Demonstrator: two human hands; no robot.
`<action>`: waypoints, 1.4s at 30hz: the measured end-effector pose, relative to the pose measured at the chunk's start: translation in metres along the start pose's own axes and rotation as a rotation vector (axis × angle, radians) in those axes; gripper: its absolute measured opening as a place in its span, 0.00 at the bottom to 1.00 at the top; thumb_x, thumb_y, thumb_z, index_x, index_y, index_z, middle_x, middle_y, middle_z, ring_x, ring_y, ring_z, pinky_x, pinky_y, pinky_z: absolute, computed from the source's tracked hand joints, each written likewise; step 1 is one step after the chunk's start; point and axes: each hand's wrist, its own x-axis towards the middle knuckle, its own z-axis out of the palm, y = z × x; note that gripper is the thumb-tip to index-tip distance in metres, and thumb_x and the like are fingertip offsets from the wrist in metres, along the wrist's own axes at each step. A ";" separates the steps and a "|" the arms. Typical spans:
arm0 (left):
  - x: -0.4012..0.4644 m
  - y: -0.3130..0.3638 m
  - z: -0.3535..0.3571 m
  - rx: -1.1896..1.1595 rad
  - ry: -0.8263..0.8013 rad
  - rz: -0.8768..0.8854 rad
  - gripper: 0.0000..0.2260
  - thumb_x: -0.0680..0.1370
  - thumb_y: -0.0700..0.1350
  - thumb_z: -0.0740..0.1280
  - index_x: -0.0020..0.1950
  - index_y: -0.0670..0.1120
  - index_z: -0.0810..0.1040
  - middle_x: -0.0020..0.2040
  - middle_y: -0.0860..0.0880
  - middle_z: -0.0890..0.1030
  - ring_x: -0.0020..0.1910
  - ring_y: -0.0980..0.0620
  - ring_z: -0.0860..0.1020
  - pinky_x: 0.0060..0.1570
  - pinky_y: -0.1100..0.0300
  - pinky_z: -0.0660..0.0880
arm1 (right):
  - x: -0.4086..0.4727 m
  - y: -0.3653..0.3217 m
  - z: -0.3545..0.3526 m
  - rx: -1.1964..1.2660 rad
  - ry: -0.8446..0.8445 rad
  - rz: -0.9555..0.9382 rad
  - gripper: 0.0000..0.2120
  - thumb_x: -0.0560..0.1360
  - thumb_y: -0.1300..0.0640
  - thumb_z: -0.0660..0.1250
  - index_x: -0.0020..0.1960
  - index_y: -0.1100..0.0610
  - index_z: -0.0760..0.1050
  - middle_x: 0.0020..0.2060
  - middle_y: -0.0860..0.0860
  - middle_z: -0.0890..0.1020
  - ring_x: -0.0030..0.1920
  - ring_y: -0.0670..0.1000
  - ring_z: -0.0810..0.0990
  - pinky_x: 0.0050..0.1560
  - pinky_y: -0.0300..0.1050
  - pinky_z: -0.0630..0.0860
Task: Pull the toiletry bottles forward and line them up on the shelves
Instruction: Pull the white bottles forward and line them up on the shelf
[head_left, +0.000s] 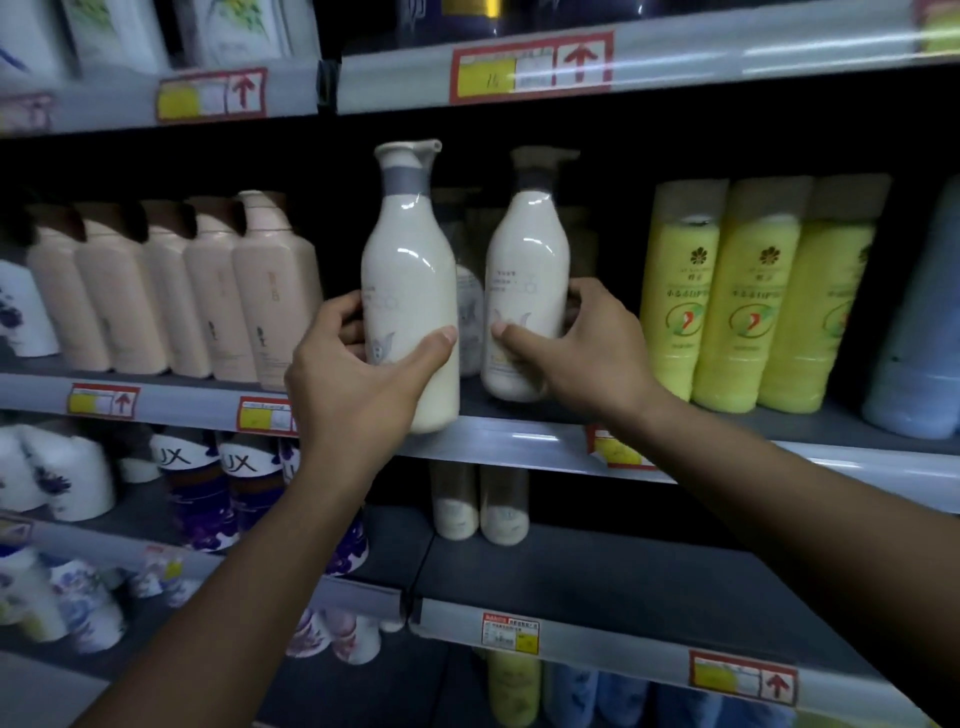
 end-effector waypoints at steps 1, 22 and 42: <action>-0.007 0.002 -0.005 0.003 -0.003 0.001 0.31 0.64 0.61 0.82 0.63 0.56 0.78 0.52 0.62 0.81 0.48 0.65 0.80 0.49 0.56 0.83 | -0.007 -0.002 -0.005 0.014 0.007 -0.009 0.39 0.59 0.27 0.71 0.62 0.49 0.74 0.53 0.45 0.84 0.53 0.49 0.83 0.52 0.54 0.82; -0.153 -0.075 -0.040 0.278 -0.262 -0.222 0.32 0.59 0.56 0.82 0.58 0.55 0.72 0.52 0.54 0.82 0.49 0.52 0.82 0.47 0.47 0.82 | -0.189 0.087 -0.024 0.005 -0.294 0.079 0.40 0.60 0.38 0.76 0.68 0.46 0.67 0.57 0.43 0.81 0.54 0.46 0.81 0.53 0.49 0.82; -0.109 -0.167 0.018 0.380 -0.386 -0.320 0.32 0.64 0.51 0.83 0.61 0.47 0.73 0.57 0.48 0.82 0.54 0.48 0.81 0.53 0.52 0.79 | -0.145 0.175 0.042 -0.027 -0.308 0.198 0.35 0.65 0.45 0.82 0.65 0.55 0.71 0.51 0.46 0.80 0.49 0.47 0.79 0.41 0.37 0.72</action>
